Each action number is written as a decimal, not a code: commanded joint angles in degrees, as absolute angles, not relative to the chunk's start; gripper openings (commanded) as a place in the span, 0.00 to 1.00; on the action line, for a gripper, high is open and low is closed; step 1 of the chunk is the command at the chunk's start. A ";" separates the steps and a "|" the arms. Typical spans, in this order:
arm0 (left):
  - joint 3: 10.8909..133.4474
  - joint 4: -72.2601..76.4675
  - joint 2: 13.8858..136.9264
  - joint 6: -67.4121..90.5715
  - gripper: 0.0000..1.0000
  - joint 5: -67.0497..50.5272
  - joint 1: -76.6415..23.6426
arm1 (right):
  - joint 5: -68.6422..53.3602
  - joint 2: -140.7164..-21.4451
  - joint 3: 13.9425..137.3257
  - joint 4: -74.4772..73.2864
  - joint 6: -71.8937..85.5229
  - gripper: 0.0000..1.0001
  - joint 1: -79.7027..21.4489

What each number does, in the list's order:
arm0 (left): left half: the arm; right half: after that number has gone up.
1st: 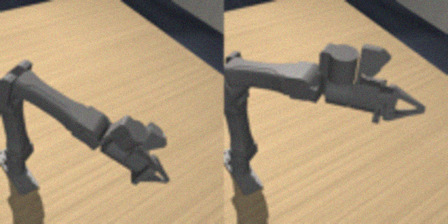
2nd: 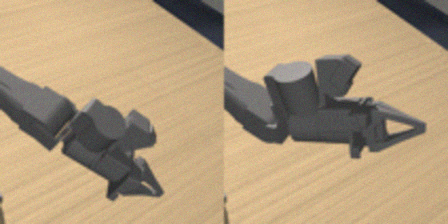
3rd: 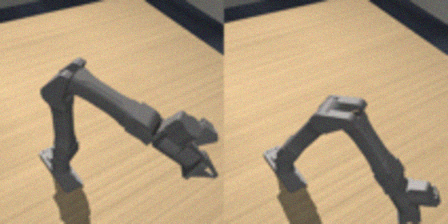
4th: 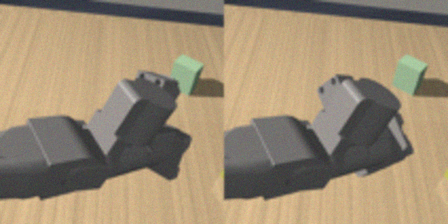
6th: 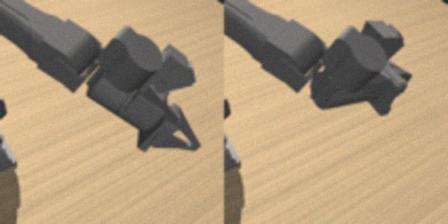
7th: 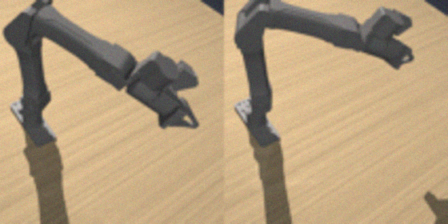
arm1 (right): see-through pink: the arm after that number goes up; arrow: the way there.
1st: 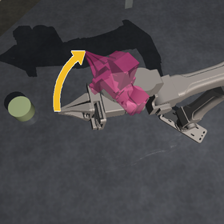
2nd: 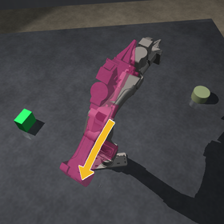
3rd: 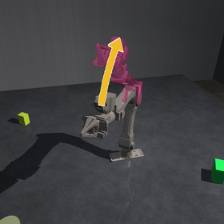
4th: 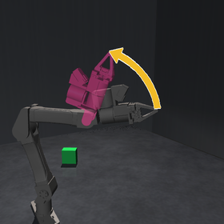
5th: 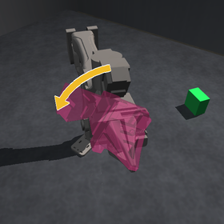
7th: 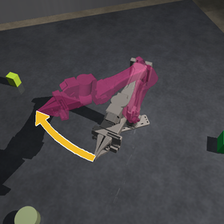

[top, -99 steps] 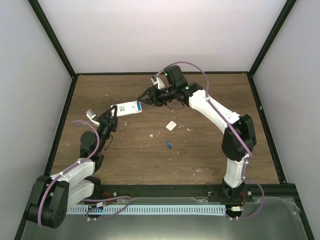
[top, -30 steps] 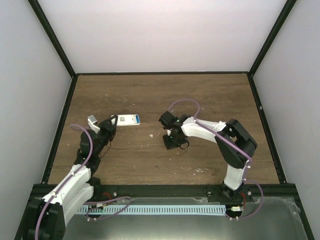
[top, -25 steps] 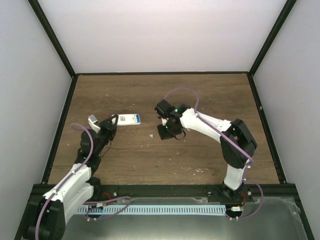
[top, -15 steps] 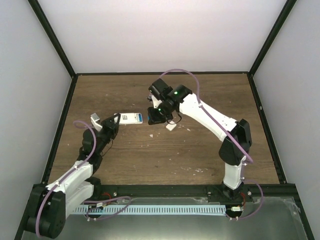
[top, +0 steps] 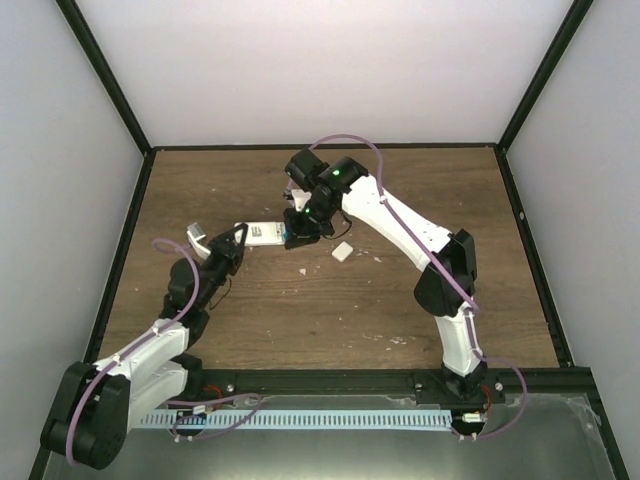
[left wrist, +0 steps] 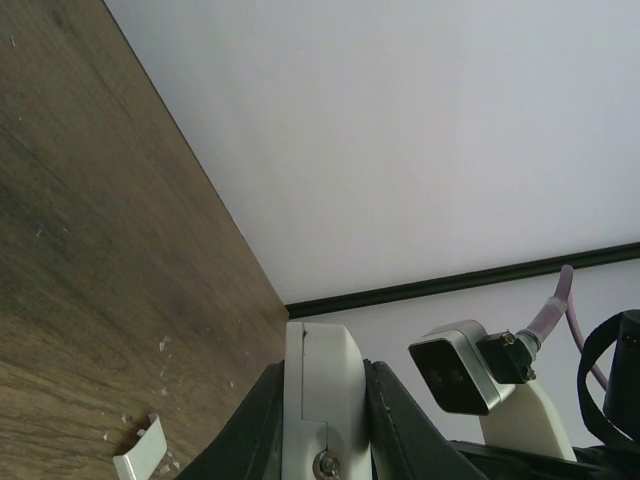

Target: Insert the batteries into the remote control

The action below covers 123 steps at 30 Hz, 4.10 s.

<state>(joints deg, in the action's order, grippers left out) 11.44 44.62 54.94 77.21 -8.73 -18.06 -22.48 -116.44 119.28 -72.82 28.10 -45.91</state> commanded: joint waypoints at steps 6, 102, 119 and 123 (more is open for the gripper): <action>11.53 48.37 54.73 76.02 0.00 -8.60 -18.72 | -23.48 -117.47 123.15 -74.78 29.33 0.01 -45.52; 13.02 51.00 56.69 79.63 0.00 -9.38 -19.86 | -25.86 -120.24 127.13 -76.38 27.48 0.11 -42.40; 12.25 51.81 56.20 81.36 0.00 -9.23 -19.86 | -23.35 -119.26 128.88 -76.40 27.84 0.14 -41.40; 12.17 51.51 56.07 81.16 0.00 -9.06 -19.86 | -22.55 -119.06 132.14 -76.16 27.74 0.15 -41.40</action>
<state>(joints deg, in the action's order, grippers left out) 11.86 47.33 56.99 80.05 -9.21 -19.55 -24.77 -120.97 127.13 -75.92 27.92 -41.76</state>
